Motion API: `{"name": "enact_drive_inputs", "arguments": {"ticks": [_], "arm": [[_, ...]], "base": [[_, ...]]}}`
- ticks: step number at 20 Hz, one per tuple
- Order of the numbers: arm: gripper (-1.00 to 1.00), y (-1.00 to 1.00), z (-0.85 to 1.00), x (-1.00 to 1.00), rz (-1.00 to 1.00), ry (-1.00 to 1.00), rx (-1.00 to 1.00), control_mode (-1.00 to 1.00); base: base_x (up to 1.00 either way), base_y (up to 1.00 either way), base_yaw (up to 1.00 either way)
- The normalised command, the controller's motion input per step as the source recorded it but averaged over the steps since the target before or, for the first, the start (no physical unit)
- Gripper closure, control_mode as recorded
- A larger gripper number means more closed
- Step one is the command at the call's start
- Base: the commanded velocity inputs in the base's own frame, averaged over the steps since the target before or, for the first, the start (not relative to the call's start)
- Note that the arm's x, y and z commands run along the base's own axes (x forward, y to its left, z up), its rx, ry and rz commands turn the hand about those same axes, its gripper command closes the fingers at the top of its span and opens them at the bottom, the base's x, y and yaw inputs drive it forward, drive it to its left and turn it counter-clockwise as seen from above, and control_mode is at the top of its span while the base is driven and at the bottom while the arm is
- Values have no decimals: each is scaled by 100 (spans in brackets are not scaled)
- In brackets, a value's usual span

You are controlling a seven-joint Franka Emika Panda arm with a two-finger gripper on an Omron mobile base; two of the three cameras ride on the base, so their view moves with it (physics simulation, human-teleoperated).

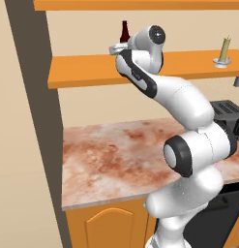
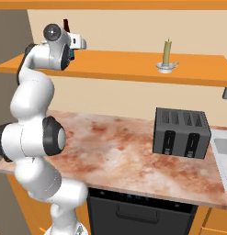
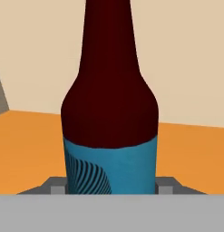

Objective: Get the candle and the beer from the cabinet and move them to the dining counter.

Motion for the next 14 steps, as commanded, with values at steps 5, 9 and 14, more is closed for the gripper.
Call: {"name": "enact_drive_inputs", "arguments": {"ticks": [5,9,14], "arm": [[100,0,-3,-70,0,-12,1,-100],[100,0,10,-60,0,0,3,-100],[100,0,18,-62,0,0,0,-100]], "base": [[0,0,0],[0,0,0],[0,0,0]]}}
